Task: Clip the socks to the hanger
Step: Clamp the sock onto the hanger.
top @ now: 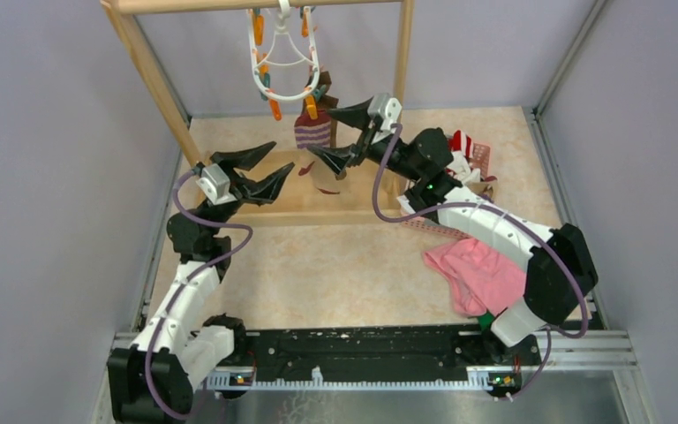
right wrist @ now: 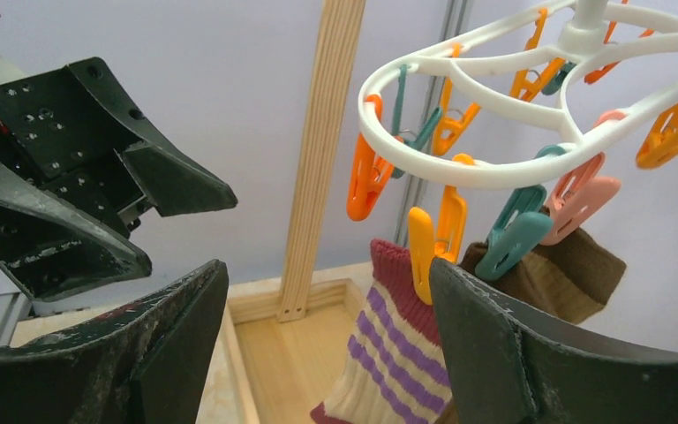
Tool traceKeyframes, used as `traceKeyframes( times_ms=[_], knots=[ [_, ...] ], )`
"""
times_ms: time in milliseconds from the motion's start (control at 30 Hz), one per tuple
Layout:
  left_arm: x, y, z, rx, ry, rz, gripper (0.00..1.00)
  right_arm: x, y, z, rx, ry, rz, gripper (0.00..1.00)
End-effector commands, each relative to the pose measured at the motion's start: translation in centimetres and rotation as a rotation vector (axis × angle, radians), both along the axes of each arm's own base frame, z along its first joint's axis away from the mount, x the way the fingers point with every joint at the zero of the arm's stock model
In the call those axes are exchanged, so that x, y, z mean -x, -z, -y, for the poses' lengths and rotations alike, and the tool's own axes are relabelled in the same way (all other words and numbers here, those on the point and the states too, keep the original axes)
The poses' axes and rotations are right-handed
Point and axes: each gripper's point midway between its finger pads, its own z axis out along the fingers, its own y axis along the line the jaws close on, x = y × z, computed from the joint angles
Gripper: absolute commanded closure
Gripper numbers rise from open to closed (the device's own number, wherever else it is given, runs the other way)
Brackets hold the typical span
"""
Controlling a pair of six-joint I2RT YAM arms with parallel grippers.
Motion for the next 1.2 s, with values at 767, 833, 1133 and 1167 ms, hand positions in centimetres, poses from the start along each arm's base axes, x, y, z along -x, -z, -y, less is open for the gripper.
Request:
traceKeyframes(
  times_ms=[767, 833, 1133, 1167],
  knots=[
    [3.6, 10.1, 0.3, 0.158, 0.074, -0.635, 0.08, -1.1, 6.6, 17.2, -0.093, 0.631, -0.381, 0.13],
    [3.5, 10.3, 0.2, 0.16, 0.068, -0.647, 0.06, -1.7, 8.3, 19.2, -0.092, 0.728, -0.464, 0.12],
    [2.2, 13.0, 0.2, 0.235, 0.057, -0.76, 0.02, -2.3, 13.7, 30.7, -0.164, 1.242, -0.731, 0.1],
    [2.0, 13.2, 0.1, 0.246, 0.05, -0.772, 0.02, -2.2, 14.7, 31.7, -0.155, 1.283, -0.78, 0.11]
  ],
)
